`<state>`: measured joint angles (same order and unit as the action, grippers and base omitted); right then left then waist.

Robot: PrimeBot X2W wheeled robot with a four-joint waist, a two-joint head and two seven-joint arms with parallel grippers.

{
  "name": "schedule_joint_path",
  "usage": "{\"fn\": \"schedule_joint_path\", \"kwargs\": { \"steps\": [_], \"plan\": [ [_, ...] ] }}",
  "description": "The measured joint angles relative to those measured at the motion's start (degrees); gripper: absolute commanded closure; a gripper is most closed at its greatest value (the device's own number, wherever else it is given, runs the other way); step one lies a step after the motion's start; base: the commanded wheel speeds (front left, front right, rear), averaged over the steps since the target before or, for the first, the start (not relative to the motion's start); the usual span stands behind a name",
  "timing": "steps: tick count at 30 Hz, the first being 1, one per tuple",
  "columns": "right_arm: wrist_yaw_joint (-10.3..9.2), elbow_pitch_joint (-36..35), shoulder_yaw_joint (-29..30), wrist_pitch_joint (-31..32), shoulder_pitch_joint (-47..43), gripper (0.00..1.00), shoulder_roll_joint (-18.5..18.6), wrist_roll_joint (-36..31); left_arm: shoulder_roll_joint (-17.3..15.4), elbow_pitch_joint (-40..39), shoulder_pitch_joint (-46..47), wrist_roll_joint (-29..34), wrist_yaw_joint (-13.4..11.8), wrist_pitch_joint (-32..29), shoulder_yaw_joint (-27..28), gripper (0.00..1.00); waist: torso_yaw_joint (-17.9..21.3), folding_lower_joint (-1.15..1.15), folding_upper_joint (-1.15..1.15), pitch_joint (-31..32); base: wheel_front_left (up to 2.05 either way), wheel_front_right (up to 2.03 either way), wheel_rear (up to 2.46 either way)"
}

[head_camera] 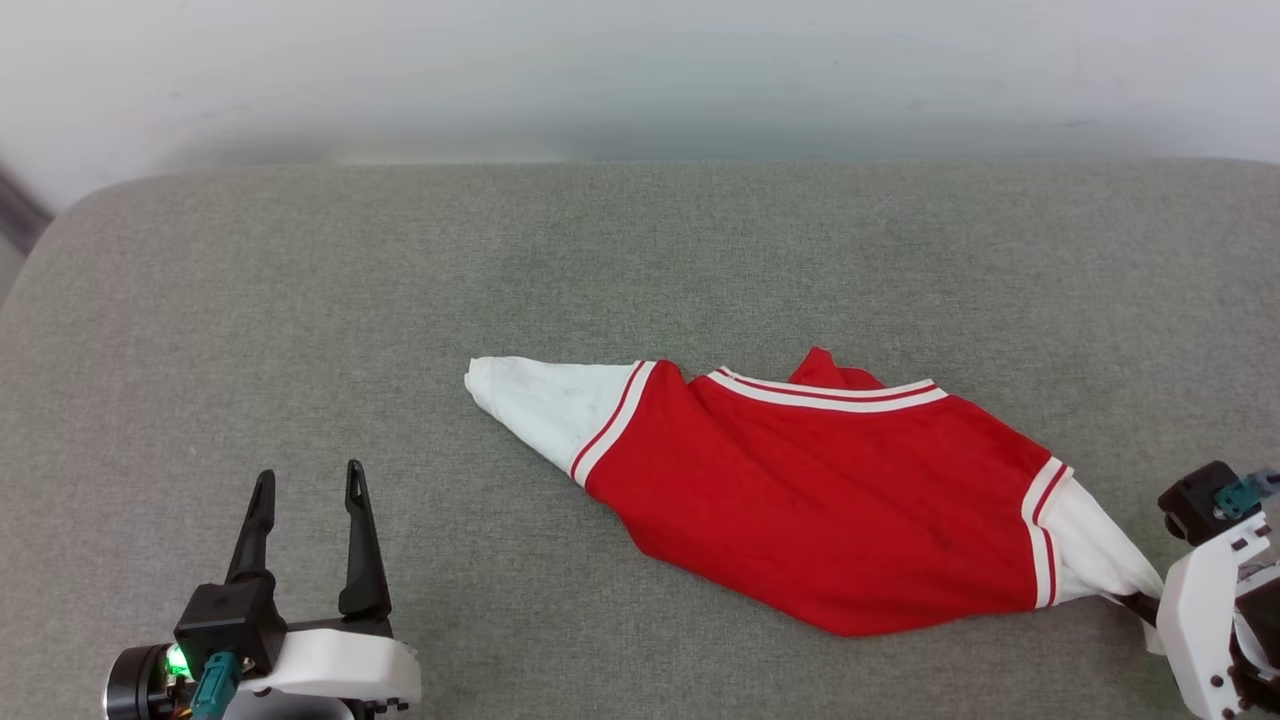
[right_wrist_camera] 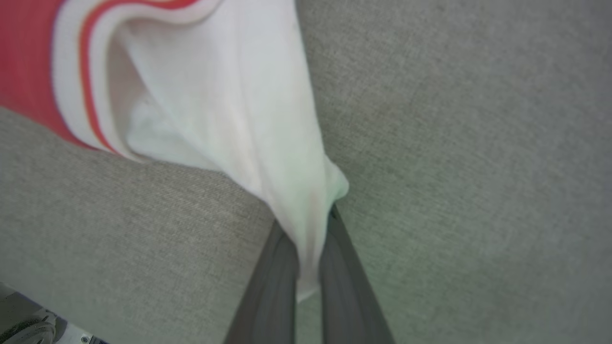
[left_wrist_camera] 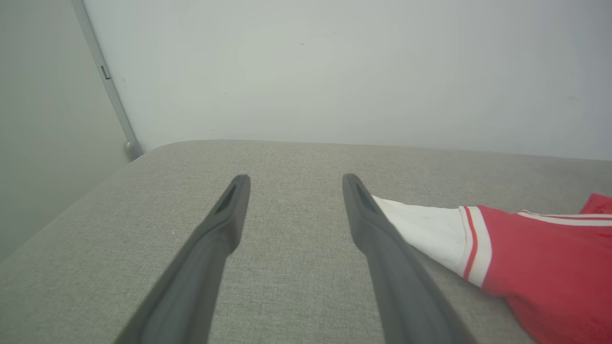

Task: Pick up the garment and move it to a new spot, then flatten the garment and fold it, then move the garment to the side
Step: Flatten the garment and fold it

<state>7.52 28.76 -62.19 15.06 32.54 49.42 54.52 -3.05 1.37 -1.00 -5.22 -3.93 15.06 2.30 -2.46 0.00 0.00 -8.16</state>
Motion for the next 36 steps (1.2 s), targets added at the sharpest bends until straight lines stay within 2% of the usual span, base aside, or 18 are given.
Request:
{"fn": "schedule_joint_path", "kwargs": {
  "steps": [3, 4, 5, 11, 16, 21, 26, 30, 36],
  "plan": [
    [-0.01, 2.63, 1.42, -2.2, -1.39, 1.0, -1.54, 1.09, 0.04, 0.43, 0.0, 0.1, 0.25, 0.01, 0.0, 0.0, -0.02, 0.0, 0.0, 0.34, 0.0, 0.0, 0.0],
    [0.0, 3.09, 2.12, -3.3, -1.82, 0.72, -1.96, 1.68, 0.05, 0.57, -0.04, 0.11, 0.26, 0.0, 0.07, 0.0, 0.02, 0.0, 0.0, 0.56, 0.0, 0.0, 0.0],
    [0.0, 3.32, 2.74, -4.49, -2.26, 0.0, -2.46, 2.33, 0.05, 0.75, -0.16, 0.12, 0.27, 0.01, 0.13, 0.0, 0.07, 0.0, 0.0, 0.83, 0.0, 0.0, 0.0],
    [-0.01, 2.48, 7.94, -15.26, -3.32, 0.0, -2.87, 0.99, 0.08, 1.25, -0.65, 0.55, 0.7, 0.01, 1.26, 0.0, 0.51, 0.0, 0.0, 3.06, 0.0, 0.0, 0.0],
    [-0.01, 0.78, 14.83, -22.53, -4.78, 0.0, -2.63, -2.45, -0.62, 0.87, -0.72, 1.13, 1.49, 0.01, 2.64, 0.0, 1.62, 0.0, 0.0, 4.34, 0.0, 0.0, 0.0],
    [-0.01, 0.35, 26.22, -28.14, -7.2, 0.0, -4.38, -8.48, -1.69, 0.58, 1.54, 1.21, 3.02, 0.01, 3.38, 0.0, 2.52, 0.0, 0.0, 4.71, 0.0, 0.0, 0.0],
    [-0.01, -2.09, 39.61, -29.67, -12.04, 0.0, -10.26, -18.59, -5.44, 3.5, 8.17, 1.14, 6.62, -0.05, 2.82, 0.0, 2.99, 0.0, 0.0, 4.32, 0.0, 0.0, 0.0],
    [-0.01, -7.24, 48.58, -29.88, -17.46, 0.0, -16.23, -26.76, -9.68, 6.49, 16.72, -0.09, 9.54, -6.48, 1.02, 0.0, 3.49, 0.0, 0.0, 3.52, 0.0, 0.0, 0.0],
    [-0.01, -17.25, 56.71, -25.26, -24.0, 0.0, -23.64, -35.22, -16.51, 10.99, 29.22, -6.17, 11.18, -23.86, -4.97, 0.0, 4.43, 0.0, 0.0, 1.47, 0.0, 0.0, 0.0]
  ]
}}
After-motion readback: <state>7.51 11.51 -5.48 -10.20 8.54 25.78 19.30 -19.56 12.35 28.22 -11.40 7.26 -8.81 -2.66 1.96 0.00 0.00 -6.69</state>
